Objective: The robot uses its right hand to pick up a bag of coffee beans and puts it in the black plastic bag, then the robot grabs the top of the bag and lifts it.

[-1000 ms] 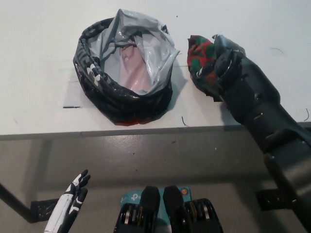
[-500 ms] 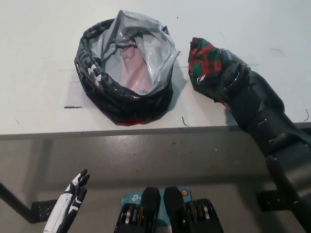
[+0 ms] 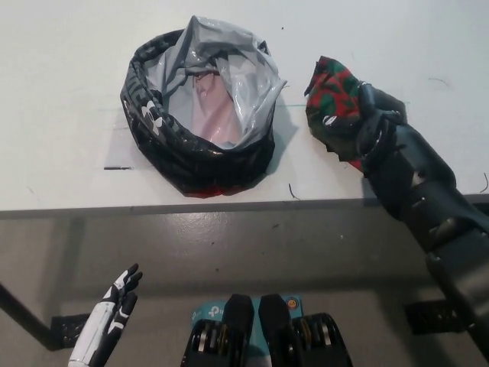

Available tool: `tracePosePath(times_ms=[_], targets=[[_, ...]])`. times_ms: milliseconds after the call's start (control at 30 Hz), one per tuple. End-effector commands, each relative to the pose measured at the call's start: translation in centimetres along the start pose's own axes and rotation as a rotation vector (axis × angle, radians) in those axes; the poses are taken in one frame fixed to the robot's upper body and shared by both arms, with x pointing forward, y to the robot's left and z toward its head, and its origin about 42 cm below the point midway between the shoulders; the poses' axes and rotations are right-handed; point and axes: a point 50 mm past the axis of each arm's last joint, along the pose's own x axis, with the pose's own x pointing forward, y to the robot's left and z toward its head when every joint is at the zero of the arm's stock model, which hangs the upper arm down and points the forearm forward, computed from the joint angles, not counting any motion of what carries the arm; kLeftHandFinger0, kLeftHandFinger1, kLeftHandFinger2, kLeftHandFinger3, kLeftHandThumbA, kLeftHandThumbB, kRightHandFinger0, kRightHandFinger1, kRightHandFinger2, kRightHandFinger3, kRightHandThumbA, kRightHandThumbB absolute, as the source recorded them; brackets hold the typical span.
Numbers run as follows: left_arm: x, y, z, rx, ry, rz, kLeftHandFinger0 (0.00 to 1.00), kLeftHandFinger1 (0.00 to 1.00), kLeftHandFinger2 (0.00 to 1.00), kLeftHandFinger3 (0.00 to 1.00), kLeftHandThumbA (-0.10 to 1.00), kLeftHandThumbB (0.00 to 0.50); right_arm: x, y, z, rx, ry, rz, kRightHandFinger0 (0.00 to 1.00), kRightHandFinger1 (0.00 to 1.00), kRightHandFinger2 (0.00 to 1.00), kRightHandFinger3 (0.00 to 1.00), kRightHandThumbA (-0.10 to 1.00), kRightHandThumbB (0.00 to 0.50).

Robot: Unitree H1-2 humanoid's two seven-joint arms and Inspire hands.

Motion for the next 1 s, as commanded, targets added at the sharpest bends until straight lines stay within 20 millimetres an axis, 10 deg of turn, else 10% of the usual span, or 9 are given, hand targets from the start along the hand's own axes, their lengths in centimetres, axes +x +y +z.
tracePosePath(times_ms=[0, 200, 300, 467, 533, 600, 633, 700, 967], targets=[[0.4, 1.0, 0.8, 0.007, -0.062, 0.009, 1.0, 1.0, 1.0, 1.0, 1.0, 0.358, 0.3, 2.0, -4.3, 0.139, 0.061, -0.015, 0.26, 0.34, 0.43, 1.0, -0.04, 0.21], [0.7, 1.1, 1.0, 0.012, -0.069, 0.01, 1.0, 1.0, 1.0, 1.0, 1.0, 0.352, 0.5, 1.5, -4.5, 0.429, 0.071, 0.0, 0.34, 0.4, 0.48, 0.72, -0.1, 0.188], [0.8, 1.2, 0.9, 0.008, -0.069, 0.014, 1.0, 1.0, 1.0, 1.0, 1.0, 0.356, 0.6, 1.2, -4.7, 0.556, 0.079, 0.023, 0.01, 0.05, 0.2, 0.7, -0.1, 0.217], [0.9, 1.3, 0.9, 0.01, -0.068, 0.014, 1.0, 1.0, 1.0, 1.0, 1.0, 0.356, 0.6, 1.4, -5.1, 0.732, 0.077, 0.04, 0.0, 0.17, 0.44, 0.87, -0.1, 0.221], [0.8, 1.2, 0.8, 0.011, -0.065, 0.014, 1.0, 1.0, 1.0, 1.0, 1.0, 0.355, 0.6, 1.6, -5.3, 0.917, 0.077, 0.07, 0.0, 0.09, 0.45, 0.65, -0.1, 0.195], [0.7, 1.2, 0.8, 0.003, -0.066, 0.017, 1.0, 1.0, 1.0, 1.0, 1.0, 0.346, 0.6, 1.9, -5.5, 1.25, 0.104, 0.119, 0.0, 0.22, 0.77, 0.47, -0.1, 0.201], [0.7, 1.2, 0.8, 0.001, -0.065, 0.017, 1.0, 1.0, 1.0, 1.0, 1.0, 0.346, 0.6, 2.0, -5.5, 1.318, 0.114, 0.127, 0.0, 0.22, 0.77, 0.47, -0.1, 0.201], [0.6, 1.2, 0.7, -0.001, -0.061, 0.017, 1.0, 1.0, 1.0, 1.0, 1.0, 0.339, 0.6, 2.2, -5.3, 1.559, 0.144, 0.174, 0.0, 0.22, 0.78, 1.0, -0.1, 0.177], [0.4, 1.0, 0.5, -0.018, -0.051, 0.019, 1.0, 1.0, 1.0, 1.0, 1.0, 0.318, 0.3, 3.2, -4.5, 2.064, 0.109, 0.373, 0.0, 0.11, 0.65, 1.0, -0.1, 0.135]])
